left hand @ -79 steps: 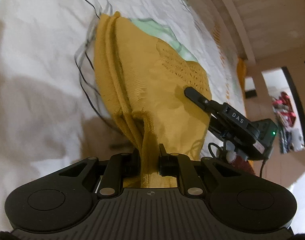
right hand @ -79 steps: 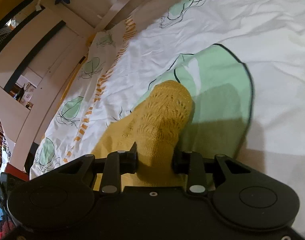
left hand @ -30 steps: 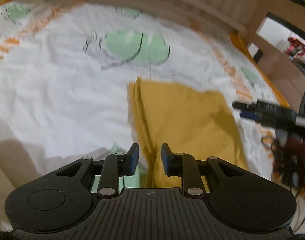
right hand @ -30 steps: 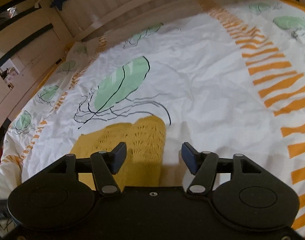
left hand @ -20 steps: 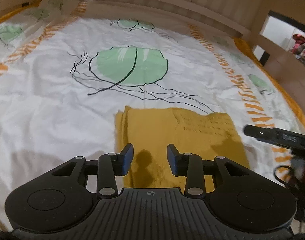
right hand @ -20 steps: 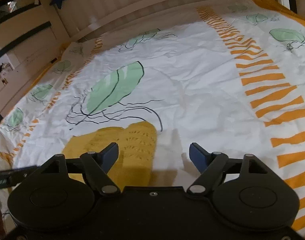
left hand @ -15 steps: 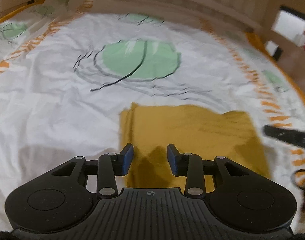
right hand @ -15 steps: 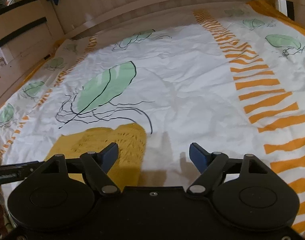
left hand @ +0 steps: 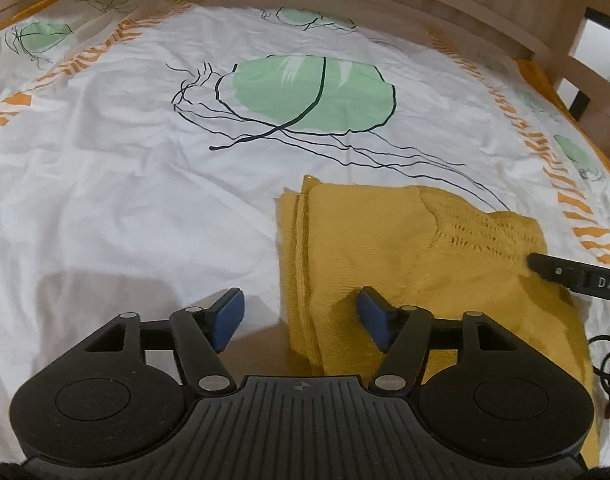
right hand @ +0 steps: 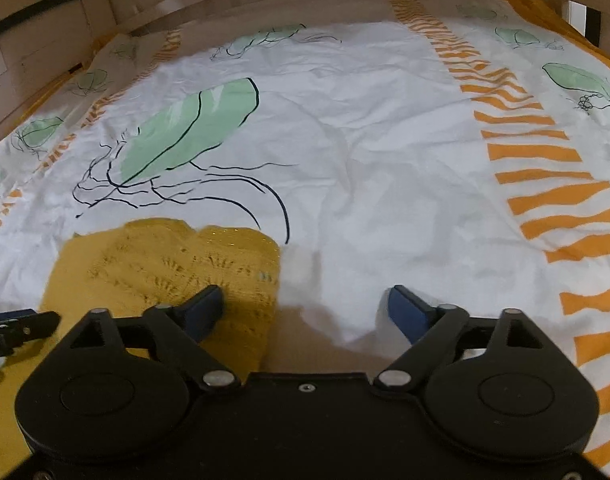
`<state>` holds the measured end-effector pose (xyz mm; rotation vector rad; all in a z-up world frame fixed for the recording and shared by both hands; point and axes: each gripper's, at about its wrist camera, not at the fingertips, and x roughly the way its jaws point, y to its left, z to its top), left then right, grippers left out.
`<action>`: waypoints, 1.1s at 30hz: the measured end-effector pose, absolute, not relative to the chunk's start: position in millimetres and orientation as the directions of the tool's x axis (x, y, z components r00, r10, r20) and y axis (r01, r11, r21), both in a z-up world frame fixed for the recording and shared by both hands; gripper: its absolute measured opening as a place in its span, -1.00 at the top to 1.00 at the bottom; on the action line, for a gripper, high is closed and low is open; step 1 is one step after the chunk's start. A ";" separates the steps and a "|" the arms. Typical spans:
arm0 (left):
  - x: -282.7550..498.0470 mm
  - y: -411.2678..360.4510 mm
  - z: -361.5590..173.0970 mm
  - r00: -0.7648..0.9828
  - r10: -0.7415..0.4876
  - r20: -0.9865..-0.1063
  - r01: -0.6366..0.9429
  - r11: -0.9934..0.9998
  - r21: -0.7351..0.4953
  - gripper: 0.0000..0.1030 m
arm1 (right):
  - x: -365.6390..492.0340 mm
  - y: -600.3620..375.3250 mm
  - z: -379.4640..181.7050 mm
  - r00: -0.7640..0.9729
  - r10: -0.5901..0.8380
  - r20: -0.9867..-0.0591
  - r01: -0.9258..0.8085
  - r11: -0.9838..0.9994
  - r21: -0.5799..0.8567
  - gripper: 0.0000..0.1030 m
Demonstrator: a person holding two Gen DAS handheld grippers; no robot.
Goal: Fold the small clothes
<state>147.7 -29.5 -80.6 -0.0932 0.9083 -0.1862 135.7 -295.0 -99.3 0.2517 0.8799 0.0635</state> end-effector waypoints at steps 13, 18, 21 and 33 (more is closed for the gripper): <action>117.2 -24.7 -57.7 0.622 -0.179 -0.762 0.130 0.984 -0.125 -0.34 | 106.4 -302.5 -66.2 0.703 0.176 -0.689 0.052 0.954 0.296 -0.93; 96.3 -19.9 -44.9 0.638 -0.157 -0.754 0.127 0.987 -0.098 -0.34 | 87.0 -299.0 -47.4 0.726 0.177 -0.665 0.038 0.955 0.295 -0.99; 82.9 -16.1 -37.7 0.648 -0.148 -0.747 0.118 0.989 -0.094 -0.34 | 74.0 -295.3 -37.8 0.743 0.144 -0.653 0.047 0.963 0.265 -0.99; 31.7 -18.2 -12.2 0.684 -0.103 -0.722 0.137 0.990 -0.012 -0.34 | 4.4 -271.0 -19.2 0.782 0.093 -0.617 0.100 0.957 0.272 -0.99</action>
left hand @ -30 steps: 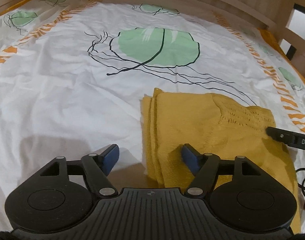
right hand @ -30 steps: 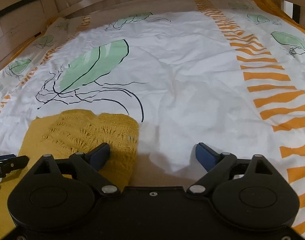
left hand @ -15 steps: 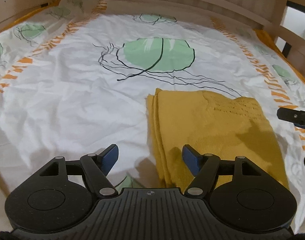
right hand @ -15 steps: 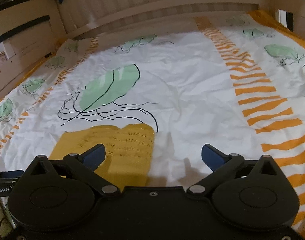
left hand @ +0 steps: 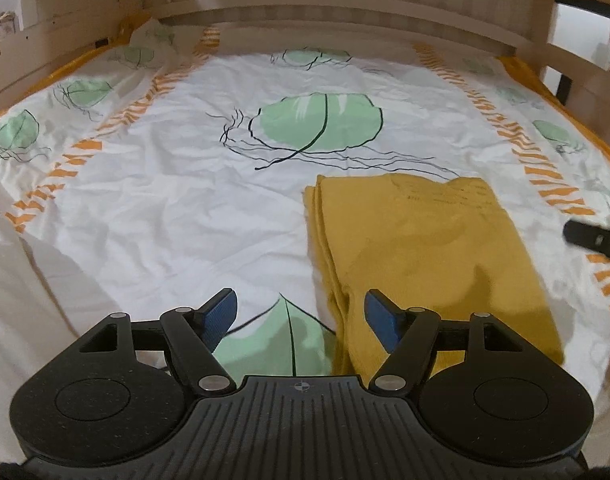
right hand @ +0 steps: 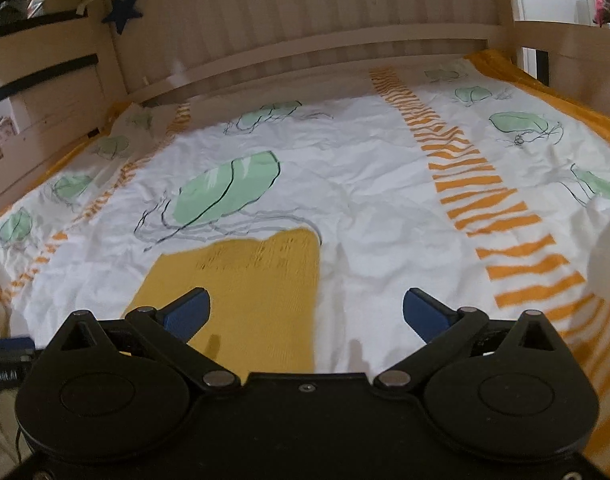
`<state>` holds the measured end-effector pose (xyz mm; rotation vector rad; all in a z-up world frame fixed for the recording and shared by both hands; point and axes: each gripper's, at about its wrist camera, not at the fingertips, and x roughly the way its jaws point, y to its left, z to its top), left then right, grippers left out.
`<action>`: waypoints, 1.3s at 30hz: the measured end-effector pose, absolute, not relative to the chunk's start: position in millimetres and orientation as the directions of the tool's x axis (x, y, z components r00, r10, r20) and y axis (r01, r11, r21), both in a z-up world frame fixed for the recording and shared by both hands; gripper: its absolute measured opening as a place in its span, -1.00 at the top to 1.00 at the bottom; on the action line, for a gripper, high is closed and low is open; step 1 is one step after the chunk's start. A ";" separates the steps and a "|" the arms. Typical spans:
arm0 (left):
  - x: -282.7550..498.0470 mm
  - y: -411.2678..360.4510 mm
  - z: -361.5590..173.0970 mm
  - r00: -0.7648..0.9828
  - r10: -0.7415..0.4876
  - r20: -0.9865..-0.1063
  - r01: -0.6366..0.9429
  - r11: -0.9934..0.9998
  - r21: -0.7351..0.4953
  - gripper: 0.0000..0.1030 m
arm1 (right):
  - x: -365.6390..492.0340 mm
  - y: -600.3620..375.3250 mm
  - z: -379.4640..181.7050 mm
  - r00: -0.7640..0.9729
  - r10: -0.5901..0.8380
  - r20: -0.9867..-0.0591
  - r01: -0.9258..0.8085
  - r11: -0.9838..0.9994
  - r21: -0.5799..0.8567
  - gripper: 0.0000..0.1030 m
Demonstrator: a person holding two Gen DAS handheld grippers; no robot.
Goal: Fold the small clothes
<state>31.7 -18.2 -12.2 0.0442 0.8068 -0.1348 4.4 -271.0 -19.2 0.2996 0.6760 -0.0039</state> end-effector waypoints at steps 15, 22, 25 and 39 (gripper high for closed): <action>0.4 -20.2 -6.8 0.642 -0.086 -0.762 0.131 0.991 -0.002 -0.33 | -55.5 -251.7 -6.3 0.752 0.159 -0.640 0.075 0.944 0.322 -0.99; -9.9 -21.0 -10.2 0.608 -0.063 -0.792 0.117 0.993 0.011 -0.33 | -73.3 -239.4 5.0 0.764 0.141 -0.630 0.042 0.963 0.266 -0.99; -13.9 -22.3 -10.9 0.603 -0.047 -0.796 0.115 0.993 0.028 -0.33 | -74.9 -236.8 5.0 0.753 0.128 -0.645 0.054 0.966 0.254 -0.99; -22.3 -16.0 -19.5 0.538 -0.084 -0.839 0.115 0.993 -0.025 -0.33 | -78.4 -234.8 -2.1 0.689 0.168 -0.705 0.087 0.947 0.310 -0.98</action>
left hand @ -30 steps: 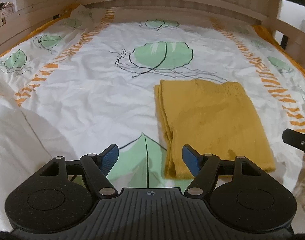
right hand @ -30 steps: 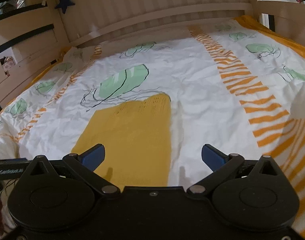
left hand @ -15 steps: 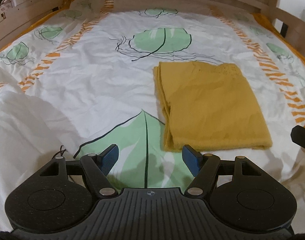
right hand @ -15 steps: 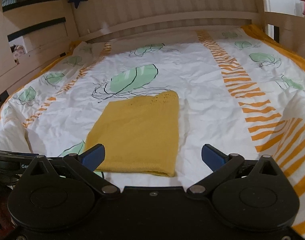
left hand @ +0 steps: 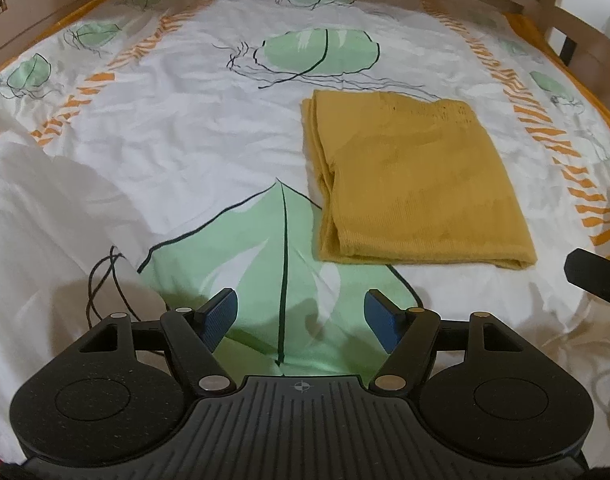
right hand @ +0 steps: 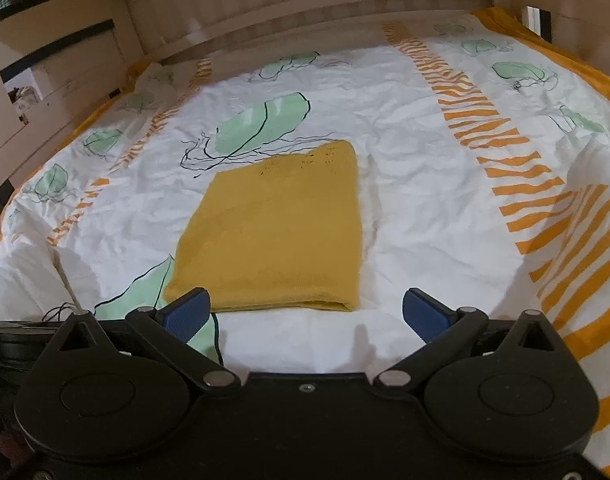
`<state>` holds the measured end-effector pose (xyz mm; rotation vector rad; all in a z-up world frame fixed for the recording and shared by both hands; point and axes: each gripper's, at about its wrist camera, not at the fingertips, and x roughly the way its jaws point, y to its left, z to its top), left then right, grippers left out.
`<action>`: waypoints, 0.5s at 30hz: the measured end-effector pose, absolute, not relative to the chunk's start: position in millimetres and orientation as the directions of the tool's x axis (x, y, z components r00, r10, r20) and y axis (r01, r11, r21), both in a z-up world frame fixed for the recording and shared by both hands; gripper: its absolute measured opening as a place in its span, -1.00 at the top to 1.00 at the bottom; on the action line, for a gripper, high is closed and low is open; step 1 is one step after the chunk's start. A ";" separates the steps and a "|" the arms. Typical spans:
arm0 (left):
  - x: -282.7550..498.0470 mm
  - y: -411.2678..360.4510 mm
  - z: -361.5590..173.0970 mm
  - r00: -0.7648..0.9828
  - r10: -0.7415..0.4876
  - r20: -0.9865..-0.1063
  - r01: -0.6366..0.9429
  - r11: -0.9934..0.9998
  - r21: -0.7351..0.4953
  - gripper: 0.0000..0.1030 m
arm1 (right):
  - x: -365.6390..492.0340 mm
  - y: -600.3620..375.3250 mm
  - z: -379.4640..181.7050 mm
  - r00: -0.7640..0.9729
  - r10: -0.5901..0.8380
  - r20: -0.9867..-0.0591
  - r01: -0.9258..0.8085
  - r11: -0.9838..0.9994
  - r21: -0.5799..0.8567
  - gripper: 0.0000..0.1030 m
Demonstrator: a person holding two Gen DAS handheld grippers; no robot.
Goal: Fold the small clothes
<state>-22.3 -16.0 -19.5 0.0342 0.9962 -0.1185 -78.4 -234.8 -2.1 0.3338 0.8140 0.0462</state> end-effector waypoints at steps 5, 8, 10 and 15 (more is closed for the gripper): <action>-23.0 -18.4 -21.2 0.527 -0.083 -0.846 0.130 0.991 -0.016 -0.33 | -77.9 -232.9 -3.6 0.684 0.166 -0.711 0.083 0.950 0.301 -0.98; -23.4 -19.8 -21.7 0.526 -0.083 -0.846 0.136 0.991 -0.012 -0.33 | -76.3 -231.6 -4.2 0.677 0.167 -0.717 0.078 0.952 0.295 -0.98; -23.2 -19.6 -22.2 0.524 -0.084 -0.848 0.136 0.991 -0.014 -0.33 | -75.7 -230.8 -4.8 0.673 0.168 -0.720 0.076 0.953 0.294 -0.98; -21.6 -19.3 -22.2 0.518 -0.083 -0.851 0.139 0.990 -0.013 -0.33 | -74.1 -230.6 -6.0 0.667 0.169 -0.726 0.080 0.952 0.296 -0.98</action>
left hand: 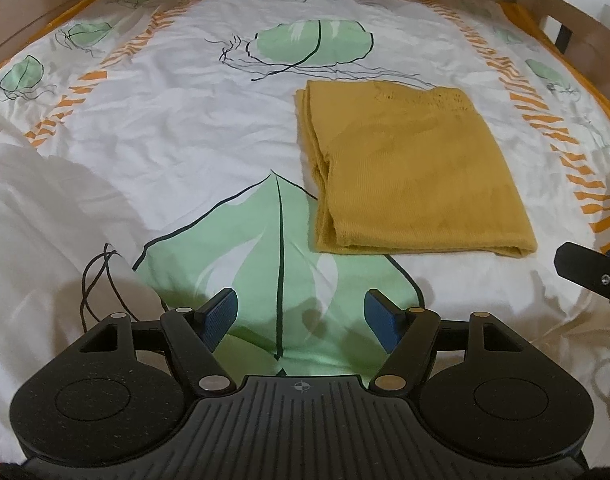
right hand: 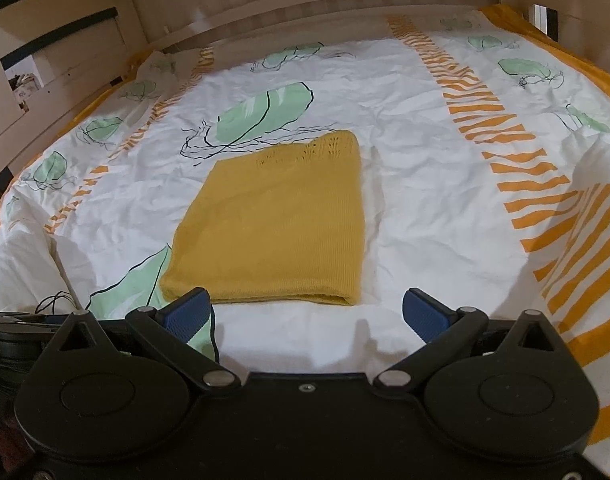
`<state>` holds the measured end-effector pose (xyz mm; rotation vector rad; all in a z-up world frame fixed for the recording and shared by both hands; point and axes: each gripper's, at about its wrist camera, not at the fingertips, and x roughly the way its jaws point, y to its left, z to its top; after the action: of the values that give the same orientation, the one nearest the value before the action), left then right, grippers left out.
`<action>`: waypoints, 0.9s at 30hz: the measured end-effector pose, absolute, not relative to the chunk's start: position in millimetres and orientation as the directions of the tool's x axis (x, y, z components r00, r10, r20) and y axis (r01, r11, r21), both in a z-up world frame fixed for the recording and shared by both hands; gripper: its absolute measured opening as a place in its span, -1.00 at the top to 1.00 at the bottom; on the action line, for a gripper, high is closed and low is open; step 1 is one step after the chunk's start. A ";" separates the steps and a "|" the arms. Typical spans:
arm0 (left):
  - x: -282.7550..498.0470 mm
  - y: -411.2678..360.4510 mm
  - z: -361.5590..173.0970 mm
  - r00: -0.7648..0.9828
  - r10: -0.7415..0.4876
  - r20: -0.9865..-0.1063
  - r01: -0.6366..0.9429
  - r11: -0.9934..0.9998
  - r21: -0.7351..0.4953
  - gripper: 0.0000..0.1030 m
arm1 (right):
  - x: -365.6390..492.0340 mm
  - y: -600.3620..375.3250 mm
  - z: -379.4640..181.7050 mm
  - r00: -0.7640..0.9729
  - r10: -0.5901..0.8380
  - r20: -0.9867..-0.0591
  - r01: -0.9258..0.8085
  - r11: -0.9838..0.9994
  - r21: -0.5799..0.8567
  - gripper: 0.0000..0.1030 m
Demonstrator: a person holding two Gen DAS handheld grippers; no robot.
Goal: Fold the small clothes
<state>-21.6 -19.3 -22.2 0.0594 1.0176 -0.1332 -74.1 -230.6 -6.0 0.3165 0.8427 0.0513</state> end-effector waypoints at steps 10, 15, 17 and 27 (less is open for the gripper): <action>-19.5 -20.0 -22.5 0.512 -0.084 -0.855 0.144 0.990 -0.011 -0.33 | -71.7 -232.0 -9.4 0.653 0.167 -0.738 0.092 0.951 0.297 -0.98; -18.4 -19.7 -22.7 0.509 -0.087 -0.856 0.146 0.989 -0.014 -0.33 | -70.7 -231.9 -9.2 0.652 0.167 -0.739 0.092 0.951 0.296 -0.98; -18.4 -19.8 -22.7 0.510 -0.086 -0.856 0.145 0.989 -0.013 -0.33 | -70.7 -231.9 -9.2 0.652 0.166 -0.739 0.093 0.951 0.296 -0.98; -16.8 -19.6 -22.9 0.507 -0.092 -0.857 0.144 0.989 -0.021 -0.33 | -68.7 -231.5 -10.1 0.648 0.164 -0.743 0.095 0.952 0.292 -0.98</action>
<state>-16.8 -19.6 -22.9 0.0552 1.0291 -0.1428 -68.7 -231.5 -10.1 0.3201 0.8683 0.0399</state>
